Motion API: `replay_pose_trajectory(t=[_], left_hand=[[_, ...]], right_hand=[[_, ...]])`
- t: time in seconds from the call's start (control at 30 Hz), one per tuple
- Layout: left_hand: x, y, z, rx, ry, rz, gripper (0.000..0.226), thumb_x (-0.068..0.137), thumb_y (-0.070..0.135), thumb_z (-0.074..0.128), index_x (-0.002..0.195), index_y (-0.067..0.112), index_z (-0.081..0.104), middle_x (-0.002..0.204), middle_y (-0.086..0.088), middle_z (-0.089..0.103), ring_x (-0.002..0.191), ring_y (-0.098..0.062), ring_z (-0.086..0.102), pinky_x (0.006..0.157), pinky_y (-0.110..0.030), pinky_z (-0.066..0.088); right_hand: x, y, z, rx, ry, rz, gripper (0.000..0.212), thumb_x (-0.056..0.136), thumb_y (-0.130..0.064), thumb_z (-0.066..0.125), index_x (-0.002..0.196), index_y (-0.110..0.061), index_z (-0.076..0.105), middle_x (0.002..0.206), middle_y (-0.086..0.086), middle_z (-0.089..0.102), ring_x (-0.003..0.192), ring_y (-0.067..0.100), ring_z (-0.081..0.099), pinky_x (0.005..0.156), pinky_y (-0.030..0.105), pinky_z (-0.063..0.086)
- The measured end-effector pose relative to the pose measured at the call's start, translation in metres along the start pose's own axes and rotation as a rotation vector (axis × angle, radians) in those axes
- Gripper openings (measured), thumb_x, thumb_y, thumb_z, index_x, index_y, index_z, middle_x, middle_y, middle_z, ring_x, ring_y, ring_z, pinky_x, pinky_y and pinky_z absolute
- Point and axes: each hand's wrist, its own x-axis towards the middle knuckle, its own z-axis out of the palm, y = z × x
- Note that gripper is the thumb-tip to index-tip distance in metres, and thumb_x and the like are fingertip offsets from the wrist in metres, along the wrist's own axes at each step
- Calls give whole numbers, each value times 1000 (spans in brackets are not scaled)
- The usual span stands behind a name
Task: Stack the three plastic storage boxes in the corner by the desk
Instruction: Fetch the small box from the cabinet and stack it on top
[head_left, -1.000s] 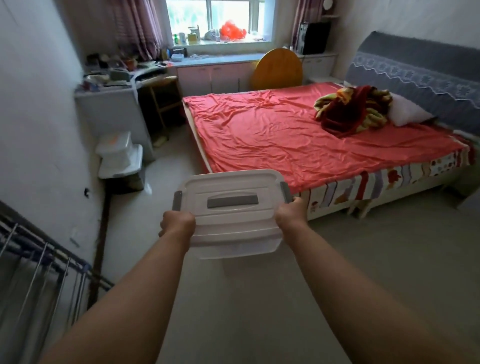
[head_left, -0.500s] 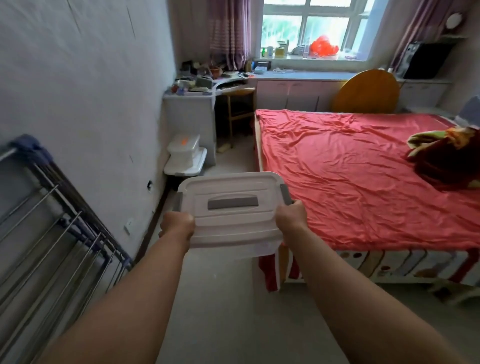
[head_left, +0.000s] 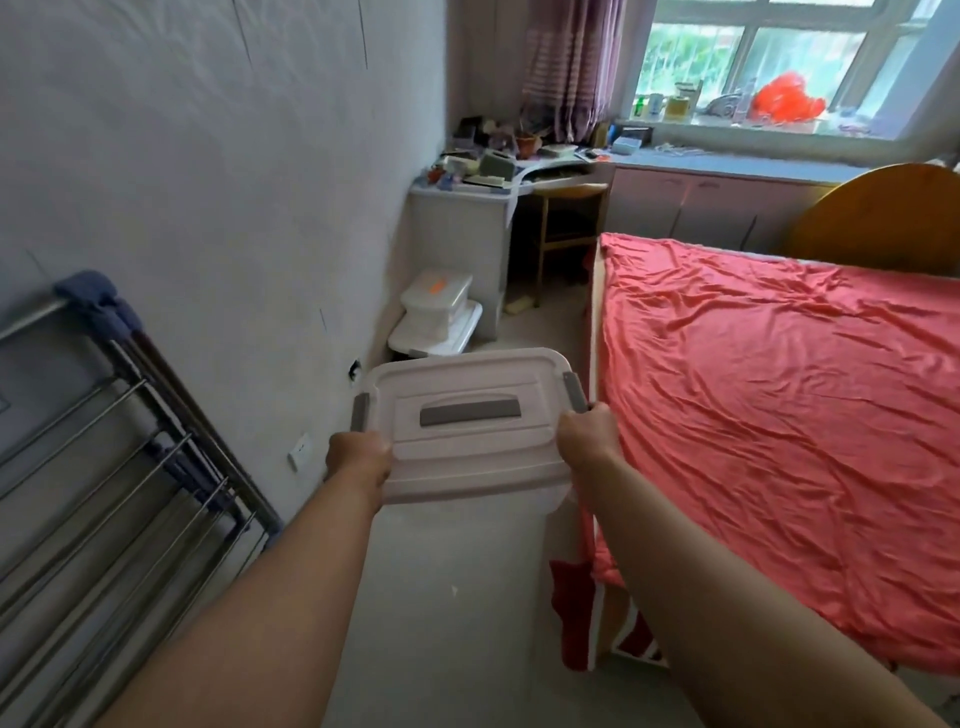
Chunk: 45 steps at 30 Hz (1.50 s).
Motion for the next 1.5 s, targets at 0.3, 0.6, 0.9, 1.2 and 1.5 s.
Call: replay_pose_trajectory(t=[0.3,0.6,0.9,1.2,1.5], left_hand=[[100,68,6,-52,-4,-22,41,88,1,49,126,-12,53,128,-27,58,113,-40,60,89,-40,51],[200,155,0,-41,-21,-3,39,88,-1,48,125,-14,52,118,-28,60,104,-39,61,85,-38,49],[277,207,36,-56,-49,-5,39,90,-1,45,126,-14,51,118,-27,59,86,-34,58,76,-32,42],[340,266,93,-67,-26,-42,41,90,0,44,129,-12,50,130,-26,56,116,-39,57,96,-41,47],[417,333,165,-71,-22,-114,42,89,2,43,128,-12,52,129,-27,56,116,-42,57,97,-43,48]], right_hand=[[72,-68,72,-24,-13,-27,40,85,-19,45,120,-3,58,117,18,63,108,39,60,93,39,49],[140,-140,143,22,5,2,39,91,-13,42,128,-4,53,120,15,59,112,34,55,84,33,43],[218,-176,189,-24,10,55,36,93,-15,42,127,-6,53,119,14,58,110,33,55,79,30,40],[318,-209,220,-14,-34,60,39,89,-15,41,125,-6,52,120,15,58,112,35,55,98,46,48],[440,-249,246,-71,-88,54,40,88,-17,42,125,-5,51,119,17,58,111,37,56,99,49,48]])
